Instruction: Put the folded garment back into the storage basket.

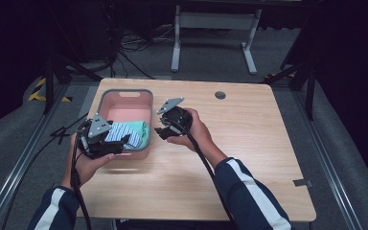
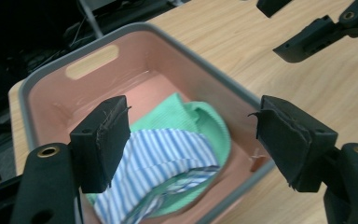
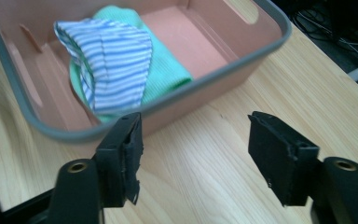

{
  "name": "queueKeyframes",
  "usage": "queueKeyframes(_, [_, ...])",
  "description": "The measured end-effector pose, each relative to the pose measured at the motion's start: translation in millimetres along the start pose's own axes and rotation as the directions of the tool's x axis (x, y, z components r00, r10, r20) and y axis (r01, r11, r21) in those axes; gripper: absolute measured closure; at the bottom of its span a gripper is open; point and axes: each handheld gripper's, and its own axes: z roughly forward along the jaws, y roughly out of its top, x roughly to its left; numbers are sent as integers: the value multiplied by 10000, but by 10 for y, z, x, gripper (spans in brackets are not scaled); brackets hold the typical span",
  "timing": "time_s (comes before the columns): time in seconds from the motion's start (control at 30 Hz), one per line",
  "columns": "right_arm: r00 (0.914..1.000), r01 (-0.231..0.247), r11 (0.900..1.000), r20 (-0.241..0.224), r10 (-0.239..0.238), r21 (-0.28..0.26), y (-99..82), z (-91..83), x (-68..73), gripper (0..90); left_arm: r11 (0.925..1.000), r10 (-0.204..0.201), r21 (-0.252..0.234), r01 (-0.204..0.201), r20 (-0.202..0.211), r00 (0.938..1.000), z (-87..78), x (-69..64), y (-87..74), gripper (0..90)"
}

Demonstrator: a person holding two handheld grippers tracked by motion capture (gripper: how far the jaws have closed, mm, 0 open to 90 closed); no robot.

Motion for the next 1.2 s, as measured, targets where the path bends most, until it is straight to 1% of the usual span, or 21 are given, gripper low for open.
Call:
queueKeyframes(0.03, [10000,-28,10000,16,28,19,-23,-31,-7,351,9999,144,6,-144,35,9999,-5,-34,8,242])
queueKeyframes(0.07, [9999,31,10000,105,-31,-16,-53,-70,-22,348,9997,235,29,-235,216,9995,-10,-62,12,241])
queueKeyframes(0.17, [9995,160,9999,285,-160,0,-114,-155,-45,341,9987,502,-4,-502,497,9975,-29,-140,16,231])
queueKeyframes(0.27, [9989,190,9998,424,-191,25,-186,-240,-71,338,9976,695,-56,-693,625,9956,-35,-218,14,225])
queueKeyframes(0.33, [9985,234,9997,502,-236,62,-231,-289,-83,336,9956,934,-9,-936,634,9936,-30,-261,14,218])
queueKeyframes(0.43, [9977,284,9996,613,-288,77,-286,-351,-92,335,9948,1013,34,-1017,681,9925,-20,-297,13,205])
queueKeyframes(0.47, [9976,283,9996,629,-287,75,-303,-373,-95,338,9931,1151,151,-1163,651,9912,-15,-315,16,203])
queueKeyframes(0.5, [9977,298,9995,610,-302,81,-332,-404,-102,349,9920,1227,193,-1244,725,9898,-9,-329,17,203])
queueKeyframes(0.53, [9973,321,9994,651,-326,85,-357,-426,-105,353,9924,1199,179,-1216,792,9896,4,-349,12,204])
queueKeyframes(0.6, [9968,402,9990,681,-413,170,-411,-463,-103,359,9897,1385,244,-1409,815,9870,30,-378,0,204])
queueKeyframes(0.67, [9970,424,9987,637,-441,278,-475,-490,-103,356,9890,1419,276,-1450,936,9855,61,-417,-24,204])
queueKeyframes(0.7, [9971,433,9985,611,-453,330,-502,-501,-107,356,9872,1532,296,-1567,964,9835,75,-428,-32,204])
queueKeyframes(0.77, [9973,411,9986,598,-431,339,-528,-512,-107,355,9864,1582,285,-1616,962,9827,86,-441,-40,204])
queueKeyframes(0.9, [9964,466,9978,686,-498,482,-656,-586,-110,348,9857,1642,169,-1675,1232,9787,113,-508,-74,204])
queueKeyframes(0.93, [9964,466,9978,686,-498,482,-656,-586,-110,348,9841,1732,166,-1767,1289,9764,116,-522,-80,204])
queueKeyframes(0.97, [9967,412,9977,681,-449,538,-701,-612,-114,346,9823,1820,182,-1865,1439,9727,129,-562,-96,204])
queueKeyframes(1.0, [9967,412,9977,681,-449,538,-701,-612,-114,346,9823,1820,182,-1865,1439,9727,129,-562,-96,204])
queueKeyframes(1.07, [9958,352,9981,832,-394,510,-774,-653,-107,349,9748,2153,231,-2219,1629,9629,157,-622,-119,204])
queueKeyframes(1.13, [9957,321,9983,850,-362,491,-799,-670,-111,350,9748,2148,237,-2218,1672,9622,173,-653,-129,204])
queueKeyframes(1.17, [9957,281,9984,872,-324,498,-824,-684,-114,350,9717,2267,268,-2346,1723,9586,187,-668,-135,203])
queueKeyframes(1.2, [9954,262,9983,908,-309,525,-848,-698,-115,349,9704,2288,343,-2389,1835,9560,202,-689,-144,203])
